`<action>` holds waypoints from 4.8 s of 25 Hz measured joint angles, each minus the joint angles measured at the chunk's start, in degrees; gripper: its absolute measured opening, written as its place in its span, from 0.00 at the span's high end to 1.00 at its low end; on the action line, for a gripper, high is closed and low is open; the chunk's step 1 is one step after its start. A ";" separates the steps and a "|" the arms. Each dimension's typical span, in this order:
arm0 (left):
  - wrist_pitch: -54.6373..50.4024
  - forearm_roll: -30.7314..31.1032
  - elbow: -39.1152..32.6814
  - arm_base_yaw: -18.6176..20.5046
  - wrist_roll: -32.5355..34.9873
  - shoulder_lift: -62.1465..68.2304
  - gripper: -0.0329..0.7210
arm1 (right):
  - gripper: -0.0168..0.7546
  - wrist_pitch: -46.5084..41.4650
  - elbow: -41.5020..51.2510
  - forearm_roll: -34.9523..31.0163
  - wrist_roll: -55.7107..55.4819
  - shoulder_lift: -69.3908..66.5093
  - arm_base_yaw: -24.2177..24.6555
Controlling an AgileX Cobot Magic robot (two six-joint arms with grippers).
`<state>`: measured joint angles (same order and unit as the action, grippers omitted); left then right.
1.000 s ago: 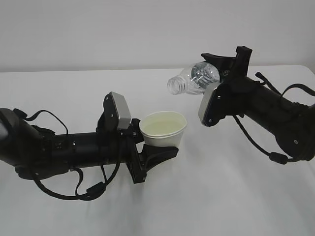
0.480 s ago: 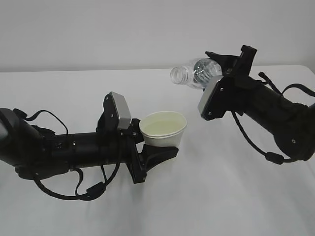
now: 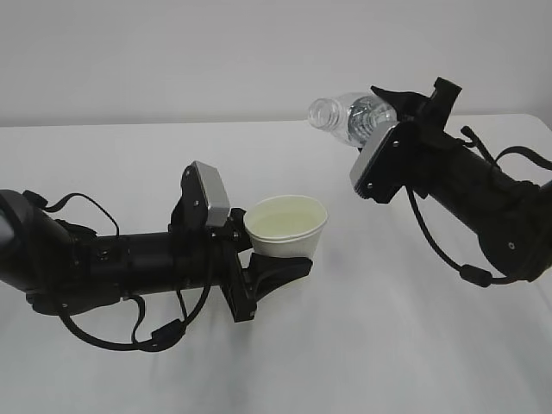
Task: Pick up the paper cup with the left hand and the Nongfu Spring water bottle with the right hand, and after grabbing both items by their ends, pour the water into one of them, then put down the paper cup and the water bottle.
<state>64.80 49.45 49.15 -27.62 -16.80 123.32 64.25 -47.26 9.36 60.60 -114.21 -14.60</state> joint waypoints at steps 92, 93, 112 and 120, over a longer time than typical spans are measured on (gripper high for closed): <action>0.00 0.17 0.00 0.00 0.09 0.00 0.40 | 0.37 -5.60 6.44 -28.07 -44.45 0.00 0.00; 0.00 0.17 0.00 0.00 0.09 0.00 0.40 | 0.37 -5.64 6.44 -28.07 -44.47 0.04 0.00; 0.00 -10.11 0.00 0.00 1.66 0.00 0.40 | 0.37 -5.68 6.44 -28.07 -44.69 0.04 0.00; 0.00 -15.15 0.00 0.00 3.66 0.00 0.40 | 0.37 -5.68 6.44 -28.07 -44.69 0.04 0.00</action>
<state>64.80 34.30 49.15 -27.62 -13.15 123.32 58.57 -40.82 -18.71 15.90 -114.17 -14.60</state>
